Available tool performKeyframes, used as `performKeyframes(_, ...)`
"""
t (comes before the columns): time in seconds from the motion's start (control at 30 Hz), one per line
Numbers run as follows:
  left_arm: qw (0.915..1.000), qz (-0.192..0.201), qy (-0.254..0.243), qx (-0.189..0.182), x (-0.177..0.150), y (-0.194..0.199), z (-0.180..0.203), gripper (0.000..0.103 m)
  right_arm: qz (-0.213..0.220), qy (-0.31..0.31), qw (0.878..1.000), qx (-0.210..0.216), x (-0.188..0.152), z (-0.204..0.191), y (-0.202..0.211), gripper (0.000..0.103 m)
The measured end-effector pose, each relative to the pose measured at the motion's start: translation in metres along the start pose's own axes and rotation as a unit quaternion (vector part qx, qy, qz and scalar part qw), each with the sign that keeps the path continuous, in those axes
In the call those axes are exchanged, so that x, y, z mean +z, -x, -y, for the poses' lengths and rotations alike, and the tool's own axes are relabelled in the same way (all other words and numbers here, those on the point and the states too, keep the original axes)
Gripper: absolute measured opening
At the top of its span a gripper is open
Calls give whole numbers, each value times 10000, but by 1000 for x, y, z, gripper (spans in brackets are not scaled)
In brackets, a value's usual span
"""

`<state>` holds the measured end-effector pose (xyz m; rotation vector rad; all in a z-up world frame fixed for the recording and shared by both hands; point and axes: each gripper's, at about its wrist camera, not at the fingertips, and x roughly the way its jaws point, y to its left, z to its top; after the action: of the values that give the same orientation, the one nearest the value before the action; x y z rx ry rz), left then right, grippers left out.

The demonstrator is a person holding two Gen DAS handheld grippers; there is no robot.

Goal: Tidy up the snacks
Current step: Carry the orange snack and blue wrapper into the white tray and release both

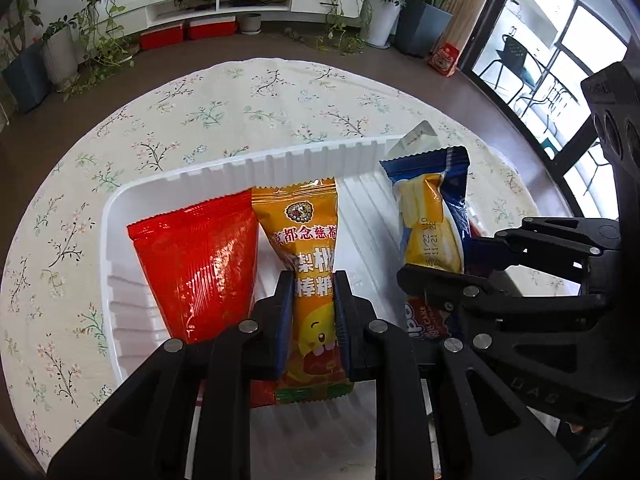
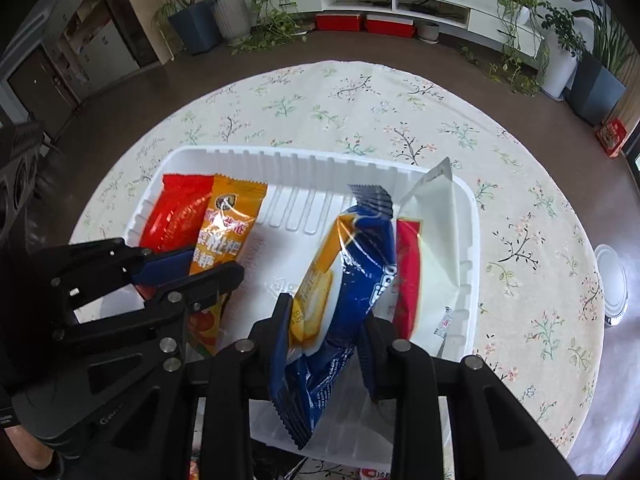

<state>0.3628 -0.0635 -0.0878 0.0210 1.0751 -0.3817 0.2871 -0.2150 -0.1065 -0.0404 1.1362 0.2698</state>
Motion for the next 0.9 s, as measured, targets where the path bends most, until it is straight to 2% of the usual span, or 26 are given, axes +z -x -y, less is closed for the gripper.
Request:
performKeyframes(0.23,10000,-27,23,44,-3,-8,-5,21,-13,-35,10000,31,-2,2,-8,33)
performKeyframes(0.47,10000,-28,74,33,-6,-3,-9,29,32,-87,10000,-22,-5,3,-8,36)
performKeyframes(0.73,9994,235,264,-22,-9,18,-13,56,114,-184,9998,7,-8,8,-2,38)
performKeyframes(0.83,9986,366,358,-112,-11,32,-14,65,191,-225,9996,43,-8,9,5,47)
performKeyframes(0.9,9978,462,409,-223,-15,45,-15,78,296,-223,9993,45,-9,9,13,56)
